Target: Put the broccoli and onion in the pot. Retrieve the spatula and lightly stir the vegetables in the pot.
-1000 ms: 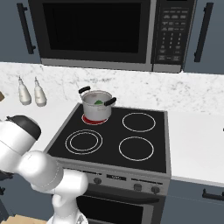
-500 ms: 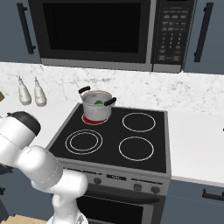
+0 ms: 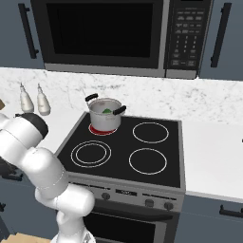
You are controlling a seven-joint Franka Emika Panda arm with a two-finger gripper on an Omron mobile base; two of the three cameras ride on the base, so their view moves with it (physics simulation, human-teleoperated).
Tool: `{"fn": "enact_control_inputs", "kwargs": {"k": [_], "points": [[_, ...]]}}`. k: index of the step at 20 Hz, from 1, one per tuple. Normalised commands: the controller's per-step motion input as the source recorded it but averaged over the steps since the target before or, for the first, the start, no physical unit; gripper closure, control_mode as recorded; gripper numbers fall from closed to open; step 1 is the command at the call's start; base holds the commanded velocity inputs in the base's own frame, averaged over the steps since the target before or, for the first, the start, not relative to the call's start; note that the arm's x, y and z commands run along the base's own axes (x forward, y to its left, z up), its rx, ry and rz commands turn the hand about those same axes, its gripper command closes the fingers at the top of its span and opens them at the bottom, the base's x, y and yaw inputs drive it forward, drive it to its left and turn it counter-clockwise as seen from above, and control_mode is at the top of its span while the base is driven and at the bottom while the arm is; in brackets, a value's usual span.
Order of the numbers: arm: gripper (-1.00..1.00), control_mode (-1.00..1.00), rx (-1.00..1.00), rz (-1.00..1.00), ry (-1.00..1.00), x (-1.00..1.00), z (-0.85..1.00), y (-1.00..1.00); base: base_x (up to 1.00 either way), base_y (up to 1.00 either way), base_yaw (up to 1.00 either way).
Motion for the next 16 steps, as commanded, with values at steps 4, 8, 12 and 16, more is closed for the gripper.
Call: {"fn": "enact_control_inputs", "kwargs": {"k": [4, 8, 12, 16], "points": [[-1.00, -1.00, 0.00, 0.00, 0.00, 0.15, -0.13, 0.05, 0.00, 0.00, 0.00], [-1.00, -1.00, 0.00, 0.00, 0.00, 0.20, -0.10, 0.03, 0.00, 0.00, 0.00], [-1.00, -1.00, 0.00, 0.00, 0.00, 0.23, -0.17, 0.03, 0.00, 0.00, 0.00], [-1.00, -1.00, 0.00, 0.00, 0.00, 0.25, -0.14, 0.09, 0.00, 0.00, 0.00]]}}
